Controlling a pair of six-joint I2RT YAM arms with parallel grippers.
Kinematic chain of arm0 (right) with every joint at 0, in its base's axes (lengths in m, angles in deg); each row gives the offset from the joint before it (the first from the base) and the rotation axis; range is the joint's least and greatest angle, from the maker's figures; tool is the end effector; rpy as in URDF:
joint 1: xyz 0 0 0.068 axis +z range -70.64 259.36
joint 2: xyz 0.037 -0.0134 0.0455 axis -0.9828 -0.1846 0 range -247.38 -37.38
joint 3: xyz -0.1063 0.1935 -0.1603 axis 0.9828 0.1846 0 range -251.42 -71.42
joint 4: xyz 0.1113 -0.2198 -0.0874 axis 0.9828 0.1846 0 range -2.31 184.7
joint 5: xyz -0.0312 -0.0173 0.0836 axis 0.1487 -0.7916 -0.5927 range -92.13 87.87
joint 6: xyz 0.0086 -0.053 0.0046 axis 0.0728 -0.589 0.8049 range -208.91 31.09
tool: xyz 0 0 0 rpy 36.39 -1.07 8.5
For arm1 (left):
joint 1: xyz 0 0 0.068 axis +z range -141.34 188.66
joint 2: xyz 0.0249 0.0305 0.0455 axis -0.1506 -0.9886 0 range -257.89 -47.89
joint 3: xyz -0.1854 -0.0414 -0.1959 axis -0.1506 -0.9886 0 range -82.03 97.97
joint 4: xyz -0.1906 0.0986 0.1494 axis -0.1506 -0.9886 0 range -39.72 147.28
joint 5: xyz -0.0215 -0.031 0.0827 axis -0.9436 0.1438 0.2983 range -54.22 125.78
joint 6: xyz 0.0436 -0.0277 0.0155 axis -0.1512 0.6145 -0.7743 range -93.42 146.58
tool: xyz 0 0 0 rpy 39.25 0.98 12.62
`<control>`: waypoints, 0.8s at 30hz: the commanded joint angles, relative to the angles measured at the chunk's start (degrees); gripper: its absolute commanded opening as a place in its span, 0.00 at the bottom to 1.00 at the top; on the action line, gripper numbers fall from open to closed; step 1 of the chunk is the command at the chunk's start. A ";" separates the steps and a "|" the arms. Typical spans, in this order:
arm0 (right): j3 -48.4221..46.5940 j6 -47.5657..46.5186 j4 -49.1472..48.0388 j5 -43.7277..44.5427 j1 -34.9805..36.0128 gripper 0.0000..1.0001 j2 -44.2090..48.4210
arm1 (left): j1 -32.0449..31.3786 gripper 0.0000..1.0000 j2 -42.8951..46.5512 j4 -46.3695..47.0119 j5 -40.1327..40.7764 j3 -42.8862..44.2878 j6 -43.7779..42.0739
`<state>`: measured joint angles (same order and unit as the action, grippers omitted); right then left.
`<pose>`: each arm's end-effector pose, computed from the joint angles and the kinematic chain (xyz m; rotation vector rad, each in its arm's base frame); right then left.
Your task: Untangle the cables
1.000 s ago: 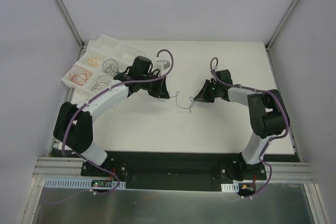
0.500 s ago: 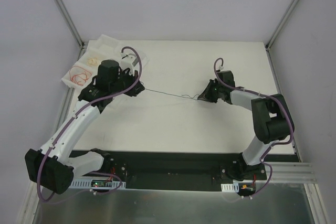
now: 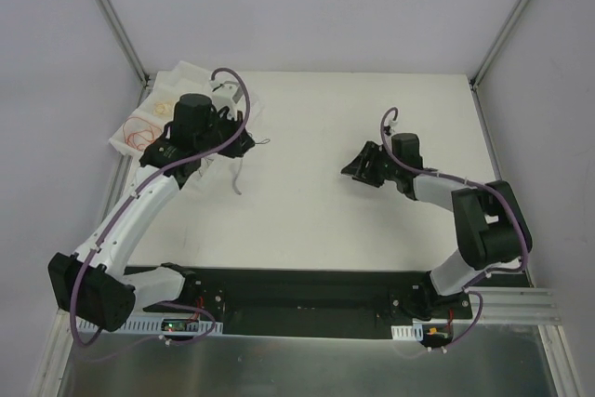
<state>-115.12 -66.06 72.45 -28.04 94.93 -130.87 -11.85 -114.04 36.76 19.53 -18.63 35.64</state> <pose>0.3111 0.1029 0.1686 -0.1269 2.2334 0.8665 0.2402 -0.1006 0.3605 0.3871 1.9739 -0.6132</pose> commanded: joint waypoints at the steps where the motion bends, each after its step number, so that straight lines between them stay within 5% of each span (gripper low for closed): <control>1: 6.78 -0.97 -12.69 -2.13 -0.10 0.57 8.32 | 2.14 0.00 -3.89 3.90 0.43 8.74 3.68; 24: 7.49 2.11 -16.66 -4.06 -2.21 0.59 6.75 | 22.61 0.00 -39.56 8.82 -4.49 56.47 8.43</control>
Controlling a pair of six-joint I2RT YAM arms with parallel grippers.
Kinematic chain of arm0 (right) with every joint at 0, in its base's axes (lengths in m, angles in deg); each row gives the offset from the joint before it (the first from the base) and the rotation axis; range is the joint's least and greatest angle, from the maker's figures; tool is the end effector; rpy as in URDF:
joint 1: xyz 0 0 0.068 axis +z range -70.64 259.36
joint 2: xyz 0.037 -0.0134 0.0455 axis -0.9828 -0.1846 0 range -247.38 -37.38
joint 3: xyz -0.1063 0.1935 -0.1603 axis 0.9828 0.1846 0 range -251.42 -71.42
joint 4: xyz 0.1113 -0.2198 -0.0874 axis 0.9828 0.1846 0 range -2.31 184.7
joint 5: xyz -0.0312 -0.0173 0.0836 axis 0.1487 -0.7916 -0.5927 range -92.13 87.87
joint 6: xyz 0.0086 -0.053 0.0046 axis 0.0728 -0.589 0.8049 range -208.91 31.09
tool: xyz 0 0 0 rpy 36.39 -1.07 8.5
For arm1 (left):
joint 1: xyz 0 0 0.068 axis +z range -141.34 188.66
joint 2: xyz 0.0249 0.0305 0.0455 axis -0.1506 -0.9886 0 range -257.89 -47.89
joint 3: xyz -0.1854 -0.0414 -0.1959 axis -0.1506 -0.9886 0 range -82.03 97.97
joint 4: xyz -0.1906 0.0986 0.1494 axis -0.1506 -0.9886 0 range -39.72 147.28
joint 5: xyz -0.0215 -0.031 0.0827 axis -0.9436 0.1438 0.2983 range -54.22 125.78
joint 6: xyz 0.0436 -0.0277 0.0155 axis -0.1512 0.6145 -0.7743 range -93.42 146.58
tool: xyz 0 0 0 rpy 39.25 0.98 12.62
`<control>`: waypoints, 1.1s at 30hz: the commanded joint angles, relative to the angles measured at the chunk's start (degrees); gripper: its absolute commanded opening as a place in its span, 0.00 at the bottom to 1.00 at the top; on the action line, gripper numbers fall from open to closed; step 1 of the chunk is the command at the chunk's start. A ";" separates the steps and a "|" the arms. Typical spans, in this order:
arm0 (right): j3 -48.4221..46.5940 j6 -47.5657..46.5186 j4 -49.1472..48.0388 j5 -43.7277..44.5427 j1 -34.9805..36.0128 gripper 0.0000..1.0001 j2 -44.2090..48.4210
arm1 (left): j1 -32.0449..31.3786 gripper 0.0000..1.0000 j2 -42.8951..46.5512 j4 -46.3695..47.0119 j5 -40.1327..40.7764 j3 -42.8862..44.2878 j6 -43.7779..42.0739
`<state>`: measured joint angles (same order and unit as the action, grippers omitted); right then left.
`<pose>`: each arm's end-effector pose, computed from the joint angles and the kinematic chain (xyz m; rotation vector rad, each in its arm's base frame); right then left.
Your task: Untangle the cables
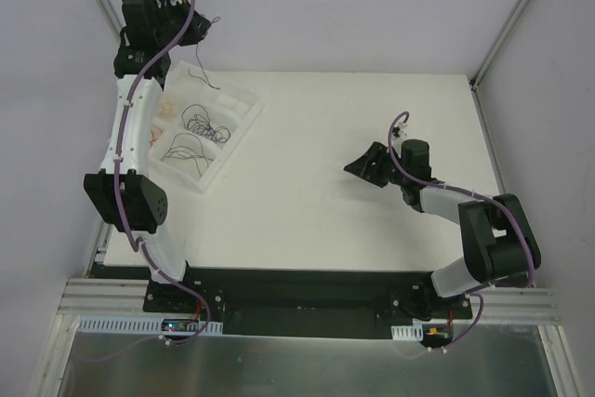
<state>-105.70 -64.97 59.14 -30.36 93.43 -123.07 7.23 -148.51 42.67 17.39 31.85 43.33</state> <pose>0.2839 0.0886 0.1818 -0.1609 2.0276 0.9105 0.4007 -0.0213 0.4851 0.0374 1.6154 -0.5016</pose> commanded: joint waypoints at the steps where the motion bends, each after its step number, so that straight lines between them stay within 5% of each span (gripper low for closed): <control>1: -2.19 1.19 -3.35 -1.92 -0.79 0.59 -1.41 | 4.50 0.00 -6.42 3.44 -3.39 7.30 1.17; 11: -3.60 2.95 -3.26 -2.09 -1.50 0.59 -4.04 | 11.18 0.00 -18.11 7.49 -7.53 14.87 4.34; 33: -4.39 3.65 -3.08 -1.83 -1.76 0.59 -5.19 | 12.86 0.00 -23.66 10.66 -2.53 2.31 8.38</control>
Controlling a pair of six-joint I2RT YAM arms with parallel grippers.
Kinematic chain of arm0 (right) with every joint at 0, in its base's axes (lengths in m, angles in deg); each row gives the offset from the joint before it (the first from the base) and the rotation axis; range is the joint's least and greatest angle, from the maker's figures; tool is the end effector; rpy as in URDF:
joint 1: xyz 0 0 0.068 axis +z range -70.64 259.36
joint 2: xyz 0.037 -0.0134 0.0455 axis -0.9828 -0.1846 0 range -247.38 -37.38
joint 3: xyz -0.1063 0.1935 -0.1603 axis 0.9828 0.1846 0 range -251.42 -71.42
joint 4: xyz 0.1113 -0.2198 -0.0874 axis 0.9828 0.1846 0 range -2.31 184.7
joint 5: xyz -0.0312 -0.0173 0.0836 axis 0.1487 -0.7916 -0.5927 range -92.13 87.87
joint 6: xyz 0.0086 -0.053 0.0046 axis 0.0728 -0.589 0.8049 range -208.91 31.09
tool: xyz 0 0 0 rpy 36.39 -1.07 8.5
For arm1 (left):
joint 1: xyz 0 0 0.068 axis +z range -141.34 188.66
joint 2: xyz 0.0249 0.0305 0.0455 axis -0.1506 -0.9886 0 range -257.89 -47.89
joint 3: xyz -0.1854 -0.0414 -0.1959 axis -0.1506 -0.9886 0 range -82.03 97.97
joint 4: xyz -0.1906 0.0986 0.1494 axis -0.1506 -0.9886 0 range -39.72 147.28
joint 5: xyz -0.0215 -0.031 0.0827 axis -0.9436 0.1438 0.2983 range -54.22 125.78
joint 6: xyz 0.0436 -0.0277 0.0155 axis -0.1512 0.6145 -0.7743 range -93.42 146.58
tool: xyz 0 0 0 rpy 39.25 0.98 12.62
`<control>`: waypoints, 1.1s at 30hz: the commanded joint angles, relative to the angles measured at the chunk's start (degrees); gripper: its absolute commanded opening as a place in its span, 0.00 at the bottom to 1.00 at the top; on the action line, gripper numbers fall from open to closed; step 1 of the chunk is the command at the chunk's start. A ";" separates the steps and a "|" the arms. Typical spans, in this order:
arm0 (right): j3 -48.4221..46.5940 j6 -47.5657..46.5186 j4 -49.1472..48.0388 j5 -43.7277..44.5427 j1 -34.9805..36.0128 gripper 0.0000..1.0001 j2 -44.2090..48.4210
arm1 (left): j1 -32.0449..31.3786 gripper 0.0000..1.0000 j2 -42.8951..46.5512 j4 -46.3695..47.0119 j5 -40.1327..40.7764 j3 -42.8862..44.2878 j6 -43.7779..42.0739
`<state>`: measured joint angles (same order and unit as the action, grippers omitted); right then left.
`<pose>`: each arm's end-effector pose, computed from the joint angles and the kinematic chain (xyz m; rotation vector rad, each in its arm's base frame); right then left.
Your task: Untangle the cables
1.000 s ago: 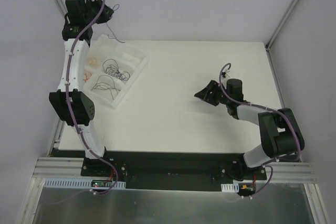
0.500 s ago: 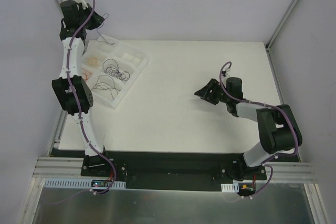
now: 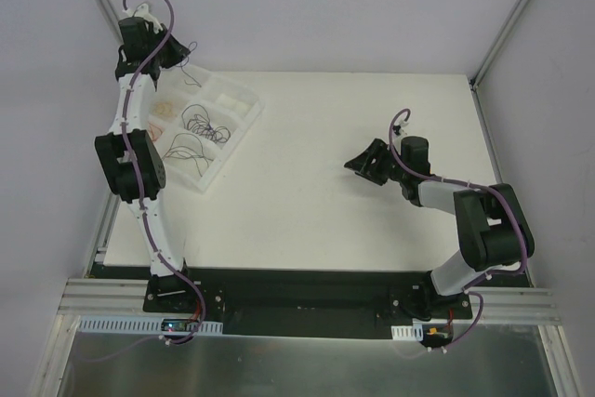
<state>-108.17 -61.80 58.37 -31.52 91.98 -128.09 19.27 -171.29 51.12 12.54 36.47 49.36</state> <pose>0.3000 0.0851 0.1710 -0.0832 2.0690 0.9487 0.5131 0.0817 0.3524 -0.2190 1.7623 -0.5110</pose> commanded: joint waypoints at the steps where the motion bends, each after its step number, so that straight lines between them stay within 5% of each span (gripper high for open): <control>1: -1.92 0.48 -2.23 -0.76 -0.23 0.59 -0.16 | 0.81 0.00 -1.32 2.20 2.59 -2.74 2.70; 7: -2.10 0.40 -2.14 -1.11 -0.32 0.60 -0.25 | 0.90 0.22 -3.43 -1.40 4.25 -3.01 5.34; 11: -1.92 0.48 -2.14 -1.29 -0.32 0.59 0.01 | 0.81 0.50 -2.38 -3.25 5.32 -3.01 4.21; 24: 0.19 -0.66 -1.80 0.20 -0.14 0.60 3.43 | -1.55 0.62 12.90 -7.65 2.95 -9.06 3.32; 29: -0.51 -5.39 14.51 9.50 0.82 0.63 11.95 | -7.60 0.68 24.32 -6.95 -0.92 -19.77 2.53; 33: 1.15 -10.84 27.97 18.73 2.40 0.80 26.68 | -17.44 0.77 34.60 -2.83 -3.03 -33.74 -3.87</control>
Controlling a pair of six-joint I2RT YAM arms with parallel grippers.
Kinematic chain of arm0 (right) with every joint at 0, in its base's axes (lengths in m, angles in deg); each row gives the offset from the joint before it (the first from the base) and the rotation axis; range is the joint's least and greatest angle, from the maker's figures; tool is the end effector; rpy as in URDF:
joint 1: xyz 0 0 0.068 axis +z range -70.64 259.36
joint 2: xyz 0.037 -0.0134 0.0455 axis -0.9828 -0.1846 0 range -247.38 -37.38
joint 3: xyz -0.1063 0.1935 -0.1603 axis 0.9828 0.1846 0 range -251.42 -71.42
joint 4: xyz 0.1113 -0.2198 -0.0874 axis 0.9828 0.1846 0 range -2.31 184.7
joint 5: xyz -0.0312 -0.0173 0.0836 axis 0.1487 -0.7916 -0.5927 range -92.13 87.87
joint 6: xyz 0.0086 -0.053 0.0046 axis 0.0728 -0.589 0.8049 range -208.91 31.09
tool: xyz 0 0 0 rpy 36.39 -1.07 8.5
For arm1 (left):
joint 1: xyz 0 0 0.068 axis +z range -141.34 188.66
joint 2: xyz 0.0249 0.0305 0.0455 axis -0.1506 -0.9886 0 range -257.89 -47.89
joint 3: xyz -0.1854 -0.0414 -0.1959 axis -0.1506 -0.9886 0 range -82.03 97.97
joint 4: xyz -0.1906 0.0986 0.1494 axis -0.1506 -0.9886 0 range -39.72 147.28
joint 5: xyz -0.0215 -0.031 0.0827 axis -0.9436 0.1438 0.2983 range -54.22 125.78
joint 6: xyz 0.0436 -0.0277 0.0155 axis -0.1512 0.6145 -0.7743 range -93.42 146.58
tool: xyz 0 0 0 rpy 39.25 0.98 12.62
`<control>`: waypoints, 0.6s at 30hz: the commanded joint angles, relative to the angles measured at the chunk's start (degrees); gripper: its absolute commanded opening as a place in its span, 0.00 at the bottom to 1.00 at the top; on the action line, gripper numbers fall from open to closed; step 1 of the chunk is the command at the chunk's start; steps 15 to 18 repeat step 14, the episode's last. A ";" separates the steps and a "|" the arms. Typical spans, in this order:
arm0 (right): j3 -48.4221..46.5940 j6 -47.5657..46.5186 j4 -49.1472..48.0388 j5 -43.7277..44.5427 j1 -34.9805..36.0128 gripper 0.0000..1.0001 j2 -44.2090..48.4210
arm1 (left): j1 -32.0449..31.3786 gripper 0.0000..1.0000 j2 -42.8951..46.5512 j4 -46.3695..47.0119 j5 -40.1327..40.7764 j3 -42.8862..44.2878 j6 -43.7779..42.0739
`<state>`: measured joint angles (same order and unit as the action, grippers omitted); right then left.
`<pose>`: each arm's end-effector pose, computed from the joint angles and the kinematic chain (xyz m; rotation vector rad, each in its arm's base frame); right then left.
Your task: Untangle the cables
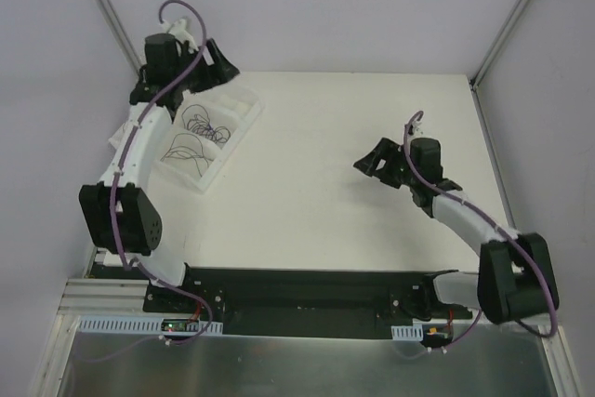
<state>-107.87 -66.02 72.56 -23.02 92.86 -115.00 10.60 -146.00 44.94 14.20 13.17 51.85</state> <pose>0.2728 0.0786 0.2082 -0.0678 2.0781 0.7644 0.4086 0.0007 0.3943 -0.1729 1.8561 -0.6294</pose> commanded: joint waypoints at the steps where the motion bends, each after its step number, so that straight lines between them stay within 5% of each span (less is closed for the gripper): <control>1: 1.20 -7.77 17.65 12.69 1.79 0.86 18.16 | -11.49 0.80 11.77 4.85 -5.30 -14.56 -7.77; 3: 2.08 -9.62 23.11 16.12 2.15 0.98 26.78 | -16.41 0.99 17.04 8.28 -6.46 -21.95 -10.59; 9: 6.21 -9.98 31.12 19.13 2.32 0.96 48.24 | -28.90 0.99 35.33 17.34 -3.55 -42.26 -14.64; 14: 12.18 -6.03 31.31 20.44 2.32 0.96 63.88 | -31.29 0.99 48.60 22.96 -4.34 -53.78 -12.27; 18: 12.18 -6.03 31.31 20.44 2.32 0.96 63.88 | -31.29 0.99 48.60 22.96 -4.34 -53.78 -12.27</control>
